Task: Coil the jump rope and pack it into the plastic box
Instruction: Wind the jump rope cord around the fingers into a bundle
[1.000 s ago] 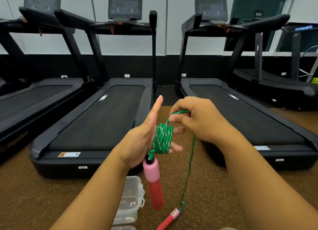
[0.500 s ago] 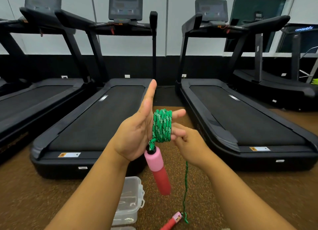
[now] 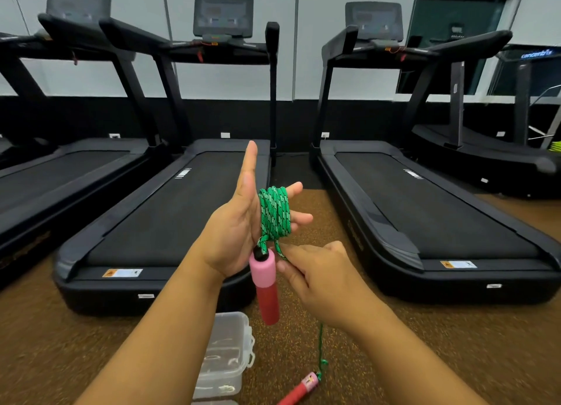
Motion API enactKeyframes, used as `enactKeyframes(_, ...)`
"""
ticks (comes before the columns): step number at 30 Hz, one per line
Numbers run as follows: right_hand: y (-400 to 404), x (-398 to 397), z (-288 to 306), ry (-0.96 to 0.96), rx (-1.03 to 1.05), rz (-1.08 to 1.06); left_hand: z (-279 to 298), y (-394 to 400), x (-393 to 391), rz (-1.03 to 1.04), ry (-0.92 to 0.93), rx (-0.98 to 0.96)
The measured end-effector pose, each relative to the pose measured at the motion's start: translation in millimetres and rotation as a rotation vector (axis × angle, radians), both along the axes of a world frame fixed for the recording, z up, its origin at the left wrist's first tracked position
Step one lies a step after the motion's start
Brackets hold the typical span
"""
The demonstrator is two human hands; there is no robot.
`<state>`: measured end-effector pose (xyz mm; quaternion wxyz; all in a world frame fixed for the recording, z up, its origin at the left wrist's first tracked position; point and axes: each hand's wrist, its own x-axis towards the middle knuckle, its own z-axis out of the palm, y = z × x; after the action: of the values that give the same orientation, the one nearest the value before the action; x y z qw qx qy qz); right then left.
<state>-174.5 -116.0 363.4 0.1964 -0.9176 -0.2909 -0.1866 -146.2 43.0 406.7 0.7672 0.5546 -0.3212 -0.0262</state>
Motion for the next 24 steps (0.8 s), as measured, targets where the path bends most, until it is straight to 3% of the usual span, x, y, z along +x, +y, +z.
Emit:
enactKeyframes(6,-2.6,-8.9,16.4,-0.095,-0.115,0.022,-4.9,-2.4,0.3,0.049,0.02,0.068)
enactKeyframes(15,-14.5,0.1,46.4,-0.187,-0.101,0.078,-25.7,2.0,2.8,0.059,0.076,0.251)
enactKeyframes(24,-25.6,25.4,65.7,-0.038,0.07,0.121,-19.1,-4.6,-5.6,-0.034,0.089,0.188)
